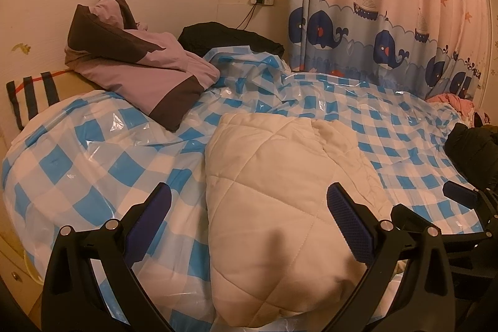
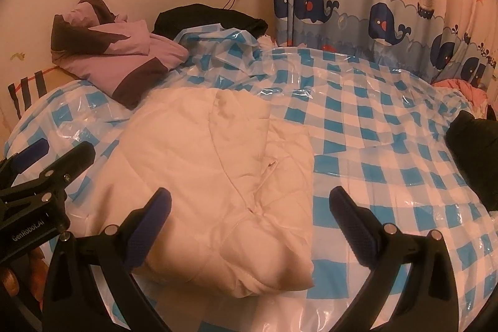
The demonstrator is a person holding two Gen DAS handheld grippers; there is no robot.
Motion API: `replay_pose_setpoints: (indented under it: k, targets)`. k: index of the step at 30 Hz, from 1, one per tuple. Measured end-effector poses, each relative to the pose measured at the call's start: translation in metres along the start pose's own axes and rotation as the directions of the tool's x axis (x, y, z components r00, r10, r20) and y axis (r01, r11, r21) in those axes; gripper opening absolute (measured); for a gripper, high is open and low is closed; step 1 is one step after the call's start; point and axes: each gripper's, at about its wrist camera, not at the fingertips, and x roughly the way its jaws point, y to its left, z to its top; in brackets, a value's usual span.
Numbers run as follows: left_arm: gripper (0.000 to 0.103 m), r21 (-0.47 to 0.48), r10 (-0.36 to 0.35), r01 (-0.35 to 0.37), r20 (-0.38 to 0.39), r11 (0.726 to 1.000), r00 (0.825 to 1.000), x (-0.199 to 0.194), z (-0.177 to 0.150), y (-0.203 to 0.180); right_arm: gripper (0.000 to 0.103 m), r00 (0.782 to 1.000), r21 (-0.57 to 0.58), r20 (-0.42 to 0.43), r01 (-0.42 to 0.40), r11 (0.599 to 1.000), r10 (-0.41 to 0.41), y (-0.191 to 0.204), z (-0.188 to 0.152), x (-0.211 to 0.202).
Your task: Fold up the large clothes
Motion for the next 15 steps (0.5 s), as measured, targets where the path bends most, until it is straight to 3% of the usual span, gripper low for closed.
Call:
replay_pose_setpoints:
  k: [15]
  targets:
    - [0.096, -0.001, -0.002, 0.002, -0.001, 1.000, 1.000, 0.0018, 0.0008, 0.0018, 0.098, 1.000, -0.010, 0.010, 0.007, 1.000, -0.007, 0.0005, 0.0011, -0.0013]
